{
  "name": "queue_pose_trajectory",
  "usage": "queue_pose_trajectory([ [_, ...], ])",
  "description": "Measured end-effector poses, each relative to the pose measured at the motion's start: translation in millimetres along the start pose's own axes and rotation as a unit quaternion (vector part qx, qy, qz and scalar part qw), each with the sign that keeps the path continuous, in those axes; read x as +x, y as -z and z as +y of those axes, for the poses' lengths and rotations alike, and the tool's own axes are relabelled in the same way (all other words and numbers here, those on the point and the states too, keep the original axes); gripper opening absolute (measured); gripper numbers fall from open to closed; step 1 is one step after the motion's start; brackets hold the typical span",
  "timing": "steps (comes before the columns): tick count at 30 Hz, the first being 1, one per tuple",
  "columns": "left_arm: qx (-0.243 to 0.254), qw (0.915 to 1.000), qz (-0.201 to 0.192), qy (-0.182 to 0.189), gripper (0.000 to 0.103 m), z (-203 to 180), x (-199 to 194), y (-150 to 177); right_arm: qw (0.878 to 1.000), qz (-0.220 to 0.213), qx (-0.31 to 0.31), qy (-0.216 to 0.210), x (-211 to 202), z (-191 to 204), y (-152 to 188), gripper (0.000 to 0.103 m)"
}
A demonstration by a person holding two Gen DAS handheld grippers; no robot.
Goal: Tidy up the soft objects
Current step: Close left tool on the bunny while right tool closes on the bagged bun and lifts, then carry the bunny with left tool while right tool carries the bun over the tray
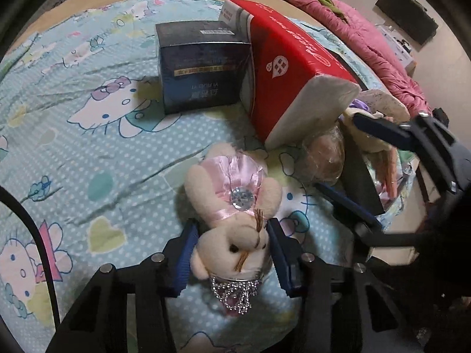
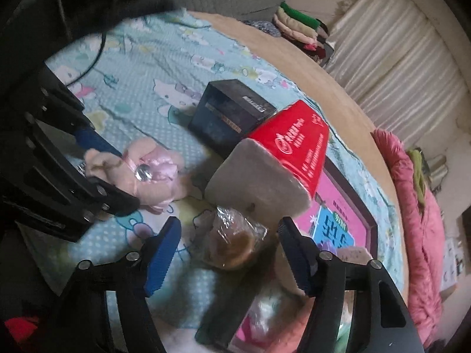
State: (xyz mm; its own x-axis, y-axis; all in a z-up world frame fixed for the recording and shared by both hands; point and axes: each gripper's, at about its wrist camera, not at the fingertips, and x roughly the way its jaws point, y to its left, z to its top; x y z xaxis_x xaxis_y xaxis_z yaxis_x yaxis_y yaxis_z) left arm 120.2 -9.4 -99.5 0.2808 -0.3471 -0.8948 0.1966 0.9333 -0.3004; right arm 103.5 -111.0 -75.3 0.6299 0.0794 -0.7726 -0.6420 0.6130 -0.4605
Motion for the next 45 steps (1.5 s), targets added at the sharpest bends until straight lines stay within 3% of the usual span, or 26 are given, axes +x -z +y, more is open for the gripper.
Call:
queue_pose_trajectory([
  [7,-0.014,0.9995,-0.006,0.026,0.044,16,-3,3,1.0,0.024,-0.001,0.012,26,2,-2,0.046],
  [10,-0.009,0.9996,-0.011,0.024,0.043,21,-6,4,1.0,0.012,0.006,0.012,23,1,-5,0.037],
  [14,0.001,0.9992,-0.037,0.015,0.042,19,-18,4,0.999,-0.014,0.042,-0.008,7,-9,-2,0.036],
  [18,-0.004,0.9983,-0.057,0.008,0.042,20,-36,7,0.988,-0.059,0.126,-0.062,-20,-30,3,0.035],
  [25,0.011,0.9943,-0.106,-0.001,0.042,0,-82,6,0.965,-0.116,0.217,-0.092,-61,-60,11,0.035],
  [34,0.047,0.9892,-0.139,0.009,0.042,-59,-108,-10,0.937,-0.152,0.308,-0.058,-96,-115,39,0.035],
  [40,0.07,0.9871,-0.142,0.022,0.042,-100,-107,-23,0.918,-0.166,0.36,-0.023,-117,-156,74,0.035],
  [45,0.095,0.9864,-0.129,0.039,0.042,-136,-93,-32,0.909,-0.161,0.384,-0.003,-125,-175,100,0.035],
])
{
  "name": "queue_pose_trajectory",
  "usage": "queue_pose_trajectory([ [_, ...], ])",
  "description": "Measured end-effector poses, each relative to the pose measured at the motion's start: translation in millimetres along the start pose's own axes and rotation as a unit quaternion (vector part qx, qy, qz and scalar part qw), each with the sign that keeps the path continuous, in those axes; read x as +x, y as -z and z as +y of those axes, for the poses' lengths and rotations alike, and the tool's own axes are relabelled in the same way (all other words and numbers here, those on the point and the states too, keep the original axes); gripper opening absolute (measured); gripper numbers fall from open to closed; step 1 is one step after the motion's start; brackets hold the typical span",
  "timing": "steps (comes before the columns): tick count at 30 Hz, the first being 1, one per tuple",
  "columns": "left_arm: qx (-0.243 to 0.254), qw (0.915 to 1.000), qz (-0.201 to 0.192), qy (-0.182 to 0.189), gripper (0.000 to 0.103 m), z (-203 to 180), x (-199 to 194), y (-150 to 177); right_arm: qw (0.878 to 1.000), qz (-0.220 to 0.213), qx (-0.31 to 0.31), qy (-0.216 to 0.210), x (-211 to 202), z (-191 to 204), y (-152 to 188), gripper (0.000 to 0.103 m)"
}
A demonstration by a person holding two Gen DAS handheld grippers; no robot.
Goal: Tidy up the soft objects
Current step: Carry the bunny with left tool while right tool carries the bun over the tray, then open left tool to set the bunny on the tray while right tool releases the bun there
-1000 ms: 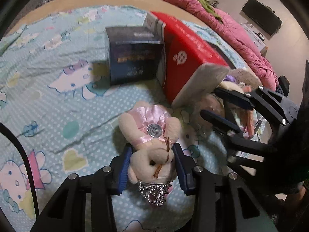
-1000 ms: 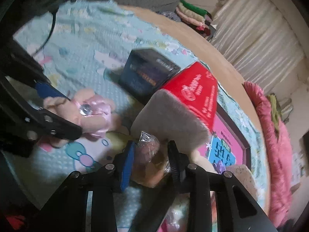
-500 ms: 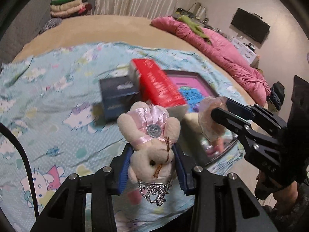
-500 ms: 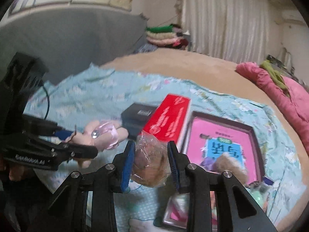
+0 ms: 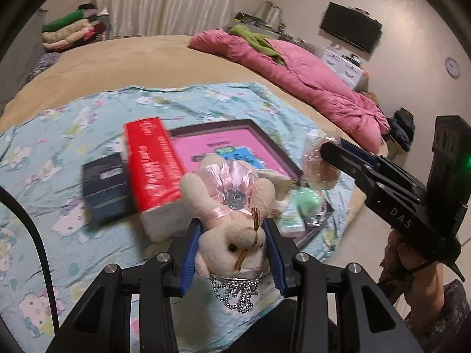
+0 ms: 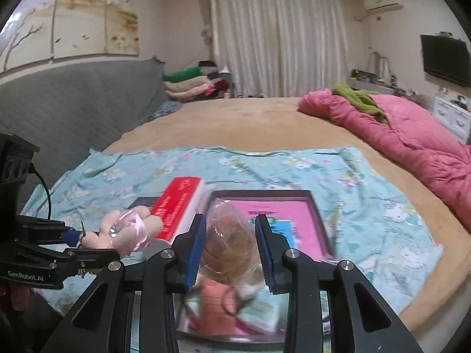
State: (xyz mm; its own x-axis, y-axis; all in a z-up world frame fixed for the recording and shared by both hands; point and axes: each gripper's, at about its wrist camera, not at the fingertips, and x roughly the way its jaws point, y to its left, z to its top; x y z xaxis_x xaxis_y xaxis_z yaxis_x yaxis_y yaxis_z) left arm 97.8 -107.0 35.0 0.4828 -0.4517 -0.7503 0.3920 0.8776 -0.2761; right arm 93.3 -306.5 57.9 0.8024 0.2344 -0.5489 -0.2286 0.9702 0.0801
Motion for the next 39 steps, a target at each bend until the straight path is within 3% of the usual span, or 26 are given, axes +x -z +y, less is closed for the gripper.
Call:
queue_pose_trajectory([
  [13,0.037,0.9967,0.068,0.023,0.042,-47,70,8,0.999,0.032,0.03,0.007,17,-31,27,0.035],
  [29,0.064,0.9938,0.091,0.007,0.042,-57,99,8,0.998,0.045,0.043,0.003,33,-42,37,0.035],
  [39,0.052,0.9936,0.101,0.007,0.042,-47,110,10,0.997,0.062,0.041,0.002,55,-42,42,0.035],
])
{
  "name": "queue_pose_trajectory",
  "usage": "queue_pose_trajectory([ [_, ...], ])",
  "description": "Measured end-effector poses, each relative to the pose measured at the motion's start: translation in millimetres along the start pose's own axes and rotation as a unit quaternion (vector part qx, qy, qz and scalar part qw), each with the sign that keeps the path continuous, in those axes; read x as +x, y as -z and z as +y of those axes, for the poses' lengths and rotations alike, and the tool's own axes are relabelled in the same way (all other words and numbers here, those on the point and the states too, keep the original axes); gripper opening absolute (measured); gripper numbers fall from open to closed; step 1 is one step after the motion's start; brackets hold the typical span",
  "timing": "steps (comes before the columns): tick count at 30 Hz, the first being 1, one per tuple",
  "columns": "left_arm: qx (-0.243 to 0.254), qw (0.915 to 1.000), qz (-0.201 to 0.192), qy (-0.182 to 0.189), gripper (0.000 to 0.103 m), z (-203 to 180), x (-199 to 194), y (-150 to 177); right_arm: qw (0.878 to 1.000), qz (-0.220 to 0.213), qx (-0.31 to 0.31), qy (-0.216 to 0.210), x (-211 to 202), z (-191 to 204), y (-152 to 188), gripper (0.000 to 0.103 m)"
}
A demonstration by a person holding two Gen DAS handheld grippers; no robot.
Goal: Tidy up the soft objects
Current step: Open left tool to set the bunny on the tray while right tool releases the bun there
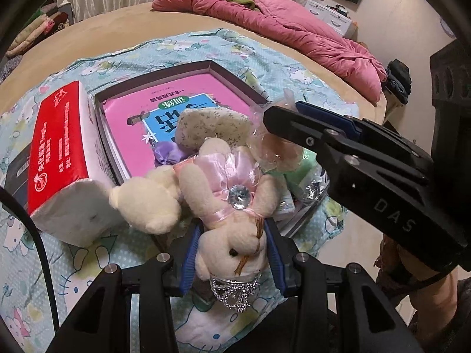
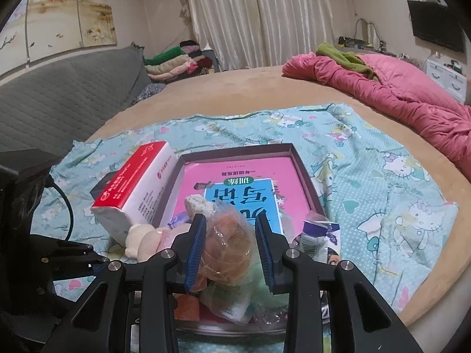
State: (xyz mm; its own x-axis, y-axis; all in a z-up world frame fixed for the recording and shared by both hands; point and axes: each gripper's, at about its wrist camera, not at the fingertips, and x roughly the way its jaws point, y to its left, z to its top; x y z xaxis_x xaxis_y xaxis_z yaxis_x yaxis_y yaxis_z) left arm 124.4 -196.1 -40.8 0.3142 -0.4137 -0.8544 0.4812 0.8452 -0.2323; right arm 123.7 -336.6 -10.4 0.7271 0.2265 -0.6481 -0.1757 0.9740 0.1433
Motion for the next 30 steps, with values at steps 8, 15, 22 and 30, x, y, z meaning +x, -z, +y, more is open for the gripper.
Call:
queue_pose_trajectory([
  [8,-0.015,0.9998,-0.004,0.009,0.042,6,2,3,1.0,0.007,-0.008,0.012,17,2,2,0.035],
  [15,-0.029,0.9994,-0.009,0.018,0.043,8,6,5,1.0,-0.001,0.004,0.014,21,0,4,0.039],
  [22,-0.043,0.9986,-0.016,0.025,0.044,12,11,6,1.0,-0.012,0.019,-0.002,17,-3,5,0.051],
  [30,-0.045,0.9985,-0.015,0.028,0.045,10,10,9,1.0,-0.021,0.011,0.001,7,0,7,0.057],
])
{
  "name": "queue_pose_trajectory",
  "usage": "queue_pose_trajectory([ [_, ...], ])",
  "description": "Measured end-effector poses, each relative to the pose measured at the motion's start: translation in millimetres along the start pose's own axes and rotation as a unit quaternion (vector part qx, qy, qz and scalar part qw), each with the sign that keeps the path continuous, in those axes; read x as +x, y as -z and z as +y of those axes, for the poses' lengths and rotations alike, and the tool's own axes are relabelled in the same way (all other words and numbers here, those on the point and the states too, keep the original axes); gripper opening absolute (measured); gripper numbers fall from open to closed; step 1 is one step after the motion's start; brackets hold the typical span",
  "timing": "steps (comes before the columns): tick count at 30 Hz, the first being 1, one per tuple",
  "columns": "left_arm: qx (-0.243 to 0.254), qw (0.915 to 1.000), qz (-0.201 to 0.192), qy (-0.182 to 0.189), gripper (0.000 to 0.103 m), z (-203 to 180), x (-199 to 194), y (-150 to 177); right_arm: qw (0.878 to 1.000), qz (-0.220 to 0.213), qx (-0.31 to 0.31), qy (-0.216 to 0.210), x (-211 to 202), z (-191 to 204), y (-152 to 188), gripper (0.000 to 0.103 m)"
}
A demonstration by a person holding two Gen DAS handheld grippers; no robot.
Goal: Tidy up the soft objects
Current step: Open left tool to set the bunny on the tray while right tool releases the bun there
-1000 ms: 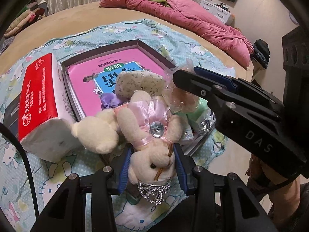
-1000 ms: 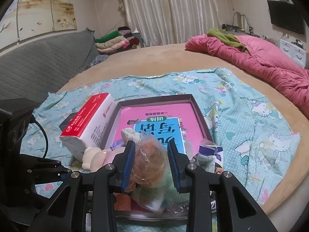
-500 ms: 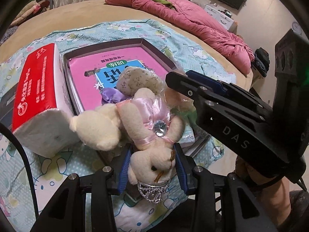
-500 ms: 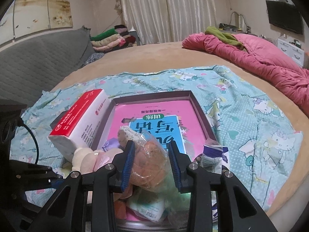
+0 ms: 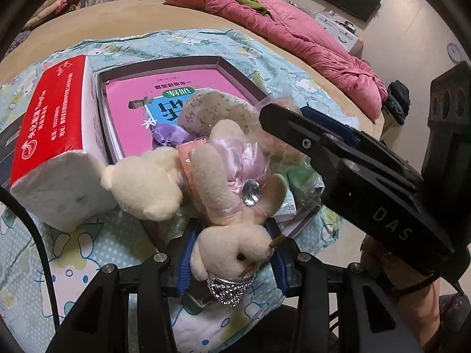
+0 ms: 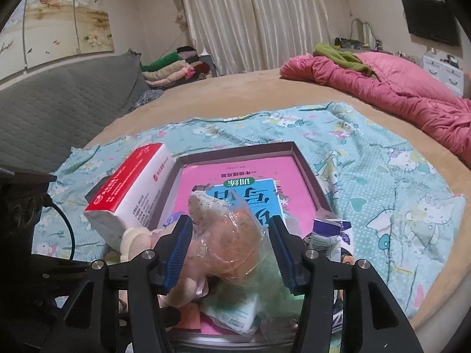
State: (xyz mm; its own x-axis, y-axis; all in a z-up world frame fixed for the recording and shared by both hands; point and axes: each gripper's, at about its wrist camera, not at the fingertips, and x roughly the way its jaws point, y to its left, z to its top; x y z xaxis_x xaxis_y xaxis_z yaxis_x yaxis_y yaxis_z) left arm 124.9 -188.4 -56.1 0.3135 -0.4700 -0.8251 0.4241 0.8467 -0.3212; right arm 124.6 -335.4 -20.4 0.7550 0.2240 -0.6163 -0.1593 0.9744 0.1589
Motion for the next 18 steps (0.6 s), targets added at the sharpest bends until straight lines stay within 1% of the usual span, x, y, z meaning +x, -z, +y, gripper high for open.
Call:
queue_pose_trajectory([
  [3,0.005,1.0,-0.002,-0.003,0.049,-2,-2,1,1.0,-0.005,0.003,-0.001,-4,-1,-1,0.058],
  [9,0.01,0.9999,-0.001,-0.004,0.056,-4,-3,7,1.0,-0.015,0.016,-0.002,-13,-5,-3,0.066],
  [12,0.014,0.9999,-0.002,-0.009,0.06,-5,-5,8,1.0,-0.02,0.021,0.0,-18,-7,-3,0.068],
  [15,0.015,0.9998,-0.006,-0.008,0.062,-6,-9,10,0.999,-0.025,0.025,0.006,-23,-8,-4,0.07],
  [18,0.018,0.9997,-0.012,-0.013,0.064,-8,-17,11,0.999,-0.031,0.032,0.009,-30,-10,-6,0.074],
])
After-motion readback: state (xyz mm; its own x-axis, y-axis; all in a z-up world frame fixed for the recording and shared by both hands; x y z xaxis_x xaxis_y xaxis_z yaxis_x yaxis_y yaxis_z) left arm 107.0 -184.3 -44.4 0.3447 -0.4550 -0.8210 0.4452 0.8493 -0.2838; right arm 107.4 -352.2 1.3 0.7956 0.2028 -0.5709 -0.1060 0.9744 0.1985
